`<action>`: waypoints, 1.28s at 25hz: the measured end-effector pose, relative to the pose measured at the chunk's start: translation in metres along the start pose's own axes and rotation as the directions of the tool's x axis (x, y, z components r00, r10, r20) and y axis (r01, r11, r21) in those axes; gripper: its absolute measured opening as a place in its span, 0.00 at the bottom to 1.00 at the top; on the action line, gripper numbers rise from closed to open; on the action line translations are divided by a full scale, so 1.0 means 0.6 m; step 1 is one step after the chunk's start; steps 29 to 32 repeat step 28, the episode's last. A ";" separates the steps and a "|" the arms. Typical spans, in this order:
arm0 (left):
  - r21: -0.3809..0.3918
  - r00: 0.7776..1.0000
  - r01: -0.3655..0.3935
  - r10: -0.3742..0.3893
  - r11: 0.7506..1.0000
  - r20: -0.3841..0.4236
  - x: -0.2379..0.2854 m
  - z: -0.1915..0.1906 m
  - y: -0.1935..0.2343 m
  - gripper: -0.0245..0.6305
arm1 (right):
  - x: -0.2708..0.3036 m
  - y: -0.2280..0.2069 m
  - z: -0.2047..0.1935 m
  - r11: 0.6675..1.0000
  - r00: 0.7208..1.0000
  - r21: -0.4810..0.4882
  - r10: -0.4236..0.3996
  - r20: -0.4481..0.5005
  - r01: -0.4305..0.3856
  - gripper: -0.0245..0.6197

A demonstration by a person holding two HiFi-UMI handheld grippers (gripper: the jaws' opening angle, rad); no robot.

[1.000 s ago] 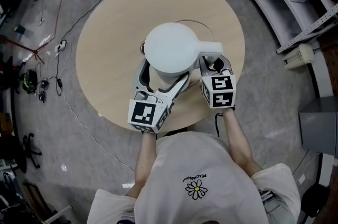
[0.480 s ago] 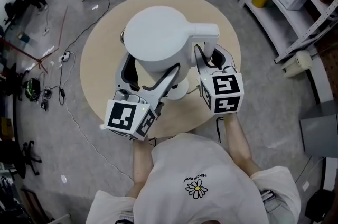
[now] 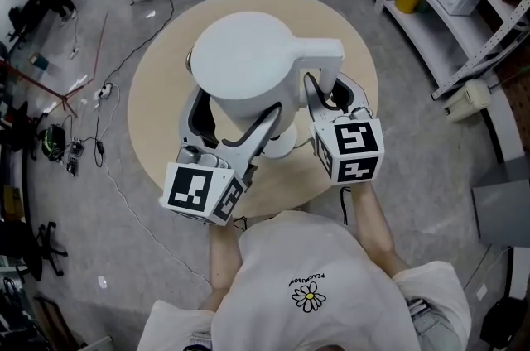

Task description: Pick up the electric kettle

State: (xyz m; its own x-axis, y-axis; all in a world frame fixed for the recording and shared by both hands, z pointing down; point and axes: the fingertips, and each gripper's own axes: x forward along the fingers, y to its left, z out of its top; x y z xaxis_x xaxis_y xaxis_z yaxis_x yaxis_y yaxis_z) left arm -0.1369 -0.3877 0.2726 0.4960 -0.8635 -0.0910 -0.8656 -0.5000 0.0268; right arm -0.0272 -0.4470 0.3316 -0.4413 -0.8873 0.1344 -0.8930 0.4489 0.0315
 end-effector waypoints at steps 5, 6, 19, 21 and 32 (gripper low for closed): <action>0.001 1.000 -0.005 0.005 1.000 -0.001 -0.005 0.003 0.003 0.83 | 0.001 0.005 0.005 1.000 1.000 -0.012 0.004 0.007 -0.004 0.20; 0.002 1.000 -0.005 0.005 1.000 0.000 -0.005 0.005 0.003 0.83 | 0.001 0.006 0.007 1.000 1.000 -0.014 0.004 0.009 -0.003 0.20; 0.008 1.000 0.000 0.000 1.000 0.000 -0.010 0.010 -0.002 0.83 | -0.008 0.007 0.011 1.000 1.000 -0.019 0.002 0.016 -0.002 0.20; 0.009 1.000 0.002 -0.002 1.000 -0.001 -0.012 0.012 -0.001 0.83 | -0.008 0.010 0.013 1.000 1.000 -0.021 0.001 0.017 0.000 0.20; 0.011 1.000 0.002 -0.002 1.000 0.003 -0.010 0.011 0.001 0.83 | -0.005 0.008 0.015 1.000 1.000 -0.029 0.000 0.024 0.001 0.20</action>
